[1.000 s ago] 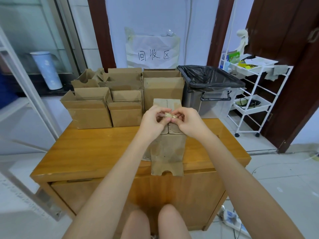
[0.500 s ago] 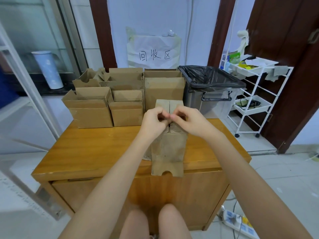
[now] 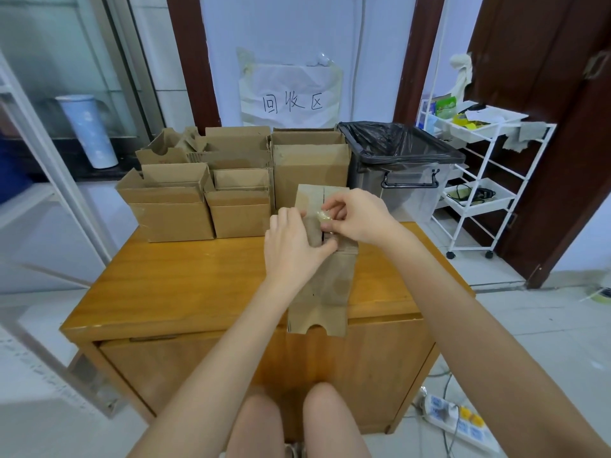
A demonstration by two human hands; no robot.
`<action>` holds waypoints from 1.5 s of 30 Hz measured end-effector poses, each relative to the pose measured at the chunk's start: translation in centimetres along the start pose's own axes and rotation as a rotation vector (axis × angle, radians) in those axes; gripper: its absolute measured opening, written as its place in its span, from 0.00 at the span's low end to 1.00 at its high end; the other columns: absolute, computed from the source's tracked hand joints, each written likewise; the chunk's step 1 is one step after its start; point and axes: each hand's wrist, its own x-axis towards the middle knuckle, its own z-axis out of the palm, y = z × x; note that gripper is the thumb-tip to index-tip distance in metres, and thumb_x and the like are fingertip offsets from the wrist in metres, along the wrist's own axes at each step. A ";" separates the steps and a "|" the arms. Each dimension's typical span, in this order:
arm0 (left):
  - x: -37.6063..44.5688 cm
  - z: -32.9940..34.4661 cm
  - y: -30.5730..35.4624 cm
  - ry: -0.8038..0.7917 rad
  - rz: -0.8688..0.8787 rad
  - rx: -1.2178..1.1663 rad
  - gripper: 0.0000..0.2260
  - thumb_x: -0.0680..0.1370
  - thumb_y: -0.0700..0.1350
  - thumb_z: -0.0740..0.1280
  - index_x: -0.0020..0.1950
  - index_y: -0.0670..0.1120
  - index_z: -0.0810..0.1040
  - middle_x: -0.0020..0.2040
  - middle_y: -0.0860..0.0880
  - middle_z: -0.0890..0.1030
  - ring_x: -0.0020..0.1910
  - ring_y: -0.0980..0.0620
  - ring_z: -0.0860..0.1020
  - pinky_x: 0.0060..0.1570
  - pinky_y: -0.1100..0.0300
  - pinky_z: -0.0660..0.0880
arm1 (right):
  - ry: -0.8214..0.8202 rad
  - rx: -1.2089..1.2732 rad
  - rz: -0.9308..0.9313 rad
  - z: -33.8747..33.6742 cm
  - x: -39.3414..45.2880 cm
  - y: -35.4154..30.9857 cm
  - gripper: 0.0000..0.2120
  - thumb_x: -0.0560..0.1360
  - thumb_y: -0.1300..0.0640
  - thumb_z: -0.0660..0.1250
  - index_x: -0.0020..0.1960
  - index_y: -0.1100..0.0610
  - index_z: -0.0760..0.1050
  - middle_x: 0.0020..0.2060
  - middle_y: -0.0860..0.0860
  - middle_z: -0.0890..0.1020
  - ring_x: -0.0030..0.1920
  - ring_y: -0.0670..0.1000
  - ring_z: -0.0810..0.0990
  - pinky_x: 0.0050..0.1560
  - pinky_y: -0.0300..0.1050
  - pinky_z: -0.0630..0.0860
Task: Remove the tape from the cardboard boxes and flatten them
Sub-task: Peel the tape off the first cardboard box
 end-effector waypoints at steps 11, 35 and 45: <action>2.0 -5.4 -2.6 -0.450 0.086 -0.123 0.15 0.78 0.35 0.61 0.58 0.48 0.81 0.63 0.50 0.75 0.65 0.52 0.72 0.67 0.56 0.67 | -0.031 0.550 0.051 -0.4 0.2 -0.4 0.08 0.74 0.61 0.71 0.42 0.52 0.73 0.33 0.52 0.82 0.37 0.52 0.82 0.43 0.46 0.82; 1.5 -8.5 -3.8 -0.639 0.207 0.186 0.23 0.77 0.52 0.64 0.71 0.63 0.66 0.61 0.53 0.64 0.56 0.51 0.70 0.48 0.59 0.68 | -0.007 0.683 0.338 -3.2 -0.2 -1.4 0.10 0.72 0.68 0.69 0.53 0.66 0.76 0.40 0.64 0.82 0.35 0.52 0.80 0.38 0.44 0.83; 0.8 -4.3 0.2 -0.308 0.207 0.128 0.10 0.78 0.50 0.61 0.42 0.46 0.70 0.48 0.48 0.69 0.43 0.49 0.72 0.40 0.56 0.68 | -0.049 0.532 0.357 -2.4 -0.7 -0.6 0.10 0.76 0.62 0.67 0.38 0.59 0.69 0.37 0.56 0.82 0.34 0.49 0.78 0.35 0.39 0.81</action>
